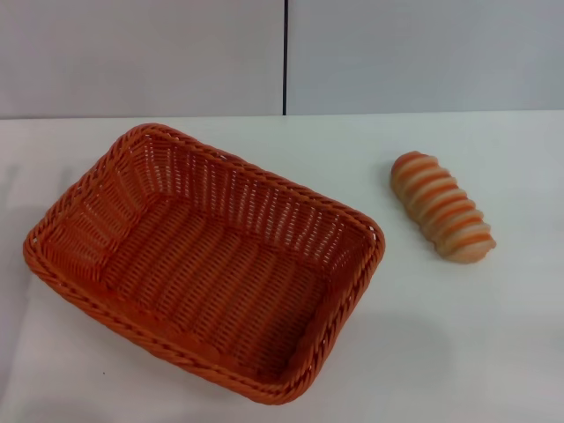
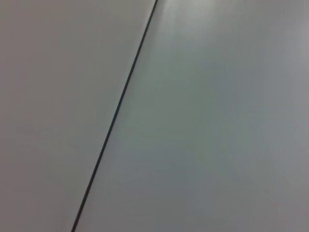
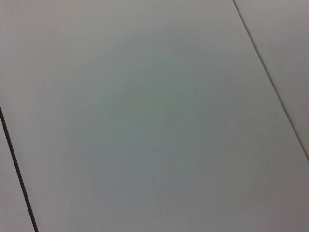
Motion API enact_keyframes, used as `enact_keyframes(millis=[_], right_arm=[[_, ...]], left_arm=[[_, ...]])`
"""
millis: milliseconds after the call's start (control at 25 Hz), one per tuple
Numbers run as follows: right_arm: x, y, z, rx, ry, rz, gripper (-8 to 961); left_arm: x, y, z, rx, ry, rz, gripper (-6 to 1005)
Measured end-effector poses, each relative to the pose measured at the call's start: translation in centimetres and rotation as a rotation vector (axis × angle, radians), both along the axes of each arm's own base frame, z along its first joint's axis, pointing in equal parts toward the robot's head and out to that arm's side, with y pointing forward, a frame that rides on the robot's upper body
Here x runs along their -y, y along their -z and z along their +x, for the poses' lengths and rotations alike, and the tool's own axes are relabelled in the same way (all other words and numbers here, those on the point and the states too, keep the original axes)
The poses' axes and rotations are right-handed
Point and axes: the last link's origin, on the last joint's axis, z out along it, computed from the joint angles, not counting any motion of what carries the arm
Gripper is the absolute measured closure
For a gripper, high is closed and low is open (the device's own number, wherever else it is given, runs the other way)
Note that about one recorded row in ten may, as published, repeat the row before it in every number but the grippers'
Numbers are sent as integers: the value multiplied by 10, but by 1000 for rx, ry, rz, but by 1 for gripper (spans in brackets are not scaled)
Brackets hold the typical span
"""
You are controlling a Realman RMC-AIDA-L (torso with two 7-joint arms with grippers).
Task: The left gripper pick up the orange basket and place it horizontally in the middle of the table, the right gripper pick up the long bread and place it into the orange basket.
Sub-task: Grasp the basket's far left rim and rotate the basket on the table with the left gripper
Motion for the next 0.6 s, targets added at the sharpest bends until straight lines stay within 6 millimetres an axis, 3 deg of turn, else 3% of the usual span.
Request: enact_keyframes(millis=[600], right_arm=[[-9, 1, 0, -18, 10, -10, 327]], left_arm=[[-8, 2, 5, 22, 12, -1, 201]])
